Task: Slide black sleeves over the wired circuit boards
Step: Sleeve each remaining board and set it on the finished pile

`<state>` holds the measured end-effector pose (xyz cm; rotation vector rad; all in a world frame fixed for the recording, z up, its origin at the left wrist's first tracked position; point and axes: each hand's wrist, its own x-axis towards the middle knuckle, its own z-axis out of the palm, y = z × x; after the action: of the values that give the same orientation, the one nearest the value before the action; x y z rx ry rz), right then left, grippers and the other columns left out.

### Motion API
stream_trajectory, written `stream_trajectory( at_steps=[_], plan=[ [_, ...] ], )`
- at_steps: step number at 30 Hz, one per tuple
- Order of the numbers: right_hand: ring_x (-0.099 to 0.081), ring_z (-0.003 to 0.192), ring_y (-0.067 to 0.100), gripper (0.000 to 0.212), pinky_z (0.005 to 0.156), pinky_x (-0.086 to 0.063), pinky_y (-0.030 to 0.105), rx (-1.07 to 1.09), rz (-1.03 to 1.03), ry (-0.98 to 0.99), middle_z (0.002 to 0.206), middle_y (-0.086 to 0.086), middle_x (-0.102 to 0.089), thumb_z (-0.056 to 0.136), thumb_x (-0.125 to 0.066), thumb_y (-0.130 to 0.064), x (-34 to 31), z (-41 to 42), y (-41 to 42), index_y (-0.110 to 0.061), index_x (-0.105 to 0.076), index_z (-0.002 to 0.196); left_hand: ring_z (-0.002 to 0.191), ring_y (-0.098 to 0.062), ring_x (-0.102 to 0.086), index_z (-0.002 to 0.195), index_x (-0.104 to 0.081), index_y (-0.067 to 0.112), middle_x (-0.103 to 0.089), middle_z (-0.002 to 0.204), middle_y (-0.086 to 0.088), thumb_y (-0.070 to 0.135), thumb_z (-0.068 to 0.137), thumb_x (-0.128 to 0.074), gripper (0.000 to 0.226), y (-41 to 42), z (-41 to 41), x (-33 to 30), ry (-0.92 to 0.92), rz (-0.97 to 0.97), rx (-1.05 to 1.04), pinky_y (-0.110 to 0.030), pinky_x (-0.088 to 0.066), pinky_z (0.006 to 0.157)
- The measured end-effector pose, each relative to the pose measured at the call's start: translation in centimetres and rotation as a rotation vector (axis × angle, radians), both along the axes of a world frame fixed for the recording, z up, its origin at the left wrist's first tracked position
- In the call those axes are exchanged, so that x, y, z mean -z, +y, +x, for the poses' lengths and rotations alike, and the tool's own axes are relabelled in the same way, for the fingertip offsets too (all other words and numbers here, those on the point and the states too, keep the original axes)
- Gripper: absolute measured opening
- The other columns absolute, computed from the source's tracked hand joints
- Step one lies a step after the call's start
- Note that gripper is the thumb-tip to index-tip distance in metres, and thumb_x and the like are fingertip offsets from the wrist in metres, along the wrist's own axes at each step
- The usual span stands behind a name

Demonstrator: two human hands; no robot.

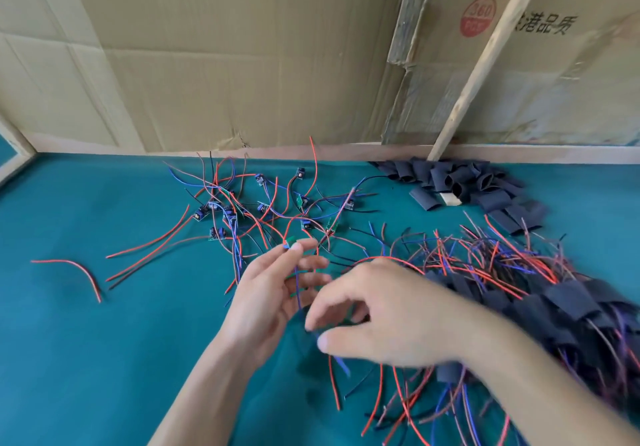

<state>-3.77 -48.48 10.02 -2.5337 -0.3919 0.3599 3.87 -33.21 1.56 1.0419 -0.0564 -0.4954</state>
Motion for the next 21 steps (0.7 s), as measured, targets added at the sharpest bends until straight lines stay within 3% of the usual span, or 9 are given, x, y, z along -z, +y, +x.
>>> stream_trajectory(
  at_steps=[2,4,5,8,10,13,16,18,21],
  plan=[
    [-0.072,0.085,0.009,0.028,0.087,-0.057,0.032,0.075,0.073,0.044,0.093,-0.011,-0.077,0.073,-0.072,-0.044,-1.2,2.3,-2.4,-0.037,-0.074,0.1,0.077,-0.023,-0.065,0.113,-0.073,0.004,-0.065,0.098,-0.016,0.023,0.1,-0.055,0.029,-0.1,0.0,0.1,-0.065,0.067,-0.01,-0.026,-0.055,0.059],
    [-0.072,0.085,0.015,0.016,0.086,-0.058,0.04,0.347,0.107,-0.136,0.088,-0.006,-0.077,0.074,-0.074,-0.035,-1.4,6.1,-5.8,-0.03,-0.075,0.089,0.079,-0.018,-0.064,0.1,-0.079,0.011,-0.065,0.097,-0.008,0.028,0.096,-0.062,0.024,-0.1,0.0,0.1,-0.15,0.111,-0.014,-0.024,-0.053,0.06],
    [-0.071,0.092,0.018,0.012,0.089,-0.057,0.039,0.489,0.022,-0.229,0.094,-0.006,-0.077,0.079,-0.075,-0.028,-1.3,8.1,-7.5,-0.029,-0.075,0.091,0.081,-0.016,-0.064,0.094,-0.08,0.013,-0.067,0.098,-0.005,0.03,0.093,-0.066,0.021,-0.1,0.0,0.1,-0.186,0.115,-0.009,-0.024,-0.053,0.062],
    [-0.058,0.123,0.033,0.039,0.098,-0.051,0.04,0.72,-0.33,-0.11,0.137,0.012,-0.06,0.093,-0.066,-0.019,0.7,12.4,-11.7,-0.02,-0.061,0.131,0.097,-0.017,-0.067,0.086,-0.081,0.016,-0.075,0.111,-0.007,0.031,0.088,-0.054,0.031,0.3,0.1,0.0,-0.223,0.051,0.021,-0.031,-0.053,0.078],
    [-0.055,0.126,0.037,0.043,0.102,-0.05,0.045,0.763,-0.467,-0.008,0.142,0.017,-0.053,0.095,-0.063,-0.019,2.8,13.3,-12.8,-0.014,-0.055,0.137,0.101,-0.017,-0.069,0.087,-0.081,0.016,-0.075,0.112,-0.011,0.03,0.089,-0.048,0.036,0.9,0.5,-0.3,-0.251,0.013,0.041,-0.038,-0.046,0.086],
    [-0.06,0.117,0.039,0.031,0.095,-0.053,0.045,0.833,-0.509,-0.131,0.131,0.016,-0.059,0.095,-0.063,-0.018,4.9,13.8,-13.4,-0.013,-0.06,0.126,0.08,-0.018,-0.068,0.092,-0.081,0.011,-0.074,0.088,-0.015,0.031,0.088,-0.046,0.041,1.7,1.1,-0.6,-0.246,-0.053,0.067,-0.04,-0.04,0.084],
    [-0.062,0.113,0.039,0.026,0.077,-0.05,0.04,0.916,-0.534,-0.234,0.124,0.016,-0.062,0.095,-0.066,-0.018,5.2,13.9,-14.0,-0.012,-0.059,0.12,0.057,-0.019,-0.048,0.113,-0.075,0.005,-0.052,0.057,-0.012,0.035,0.085,-0.046,0.05,2.2,1.2,-0.7,-0.229,-0.079,0.164,-0.041,-0.026,0.068],
    [-0.065,0.111,0.04,0.025,0.076,-0.052,0.04,0.947,-0.53,-0.23,0.121,0.018,-0.065,0.095,-0.07,-0.021,5.4,14.1,-14.6,-0.008,-0.065,0.116,0.049,-0.017,-0.036,0.123,-0.071,0.008,-0.043,0.05,-0.009,0.036,0.091,-0.04,0.052,2.4,1.0,-0.8,-0.251,-0.061,0.224,-0.042,-0.014,0.063],
    [-0.065,0.111,0.041,0.034,0.077,-0.052,0.04,0.96,-0.512,-0.225,0.118,0.019,-0.066,0.093,-0.074,-0.032,5.3,14.4,-15.2,-0.005,-0.067,0.114,0.039,-0.015,-0.017,0.124,-0.069,0.014,-0.04,0.047,-0.005,0.048,0.097,-0.041,0.051,2.5,0.8,-0.9,-0.269,-0.007,0.274,-0.04,-0.012,0.059]
  ],
)
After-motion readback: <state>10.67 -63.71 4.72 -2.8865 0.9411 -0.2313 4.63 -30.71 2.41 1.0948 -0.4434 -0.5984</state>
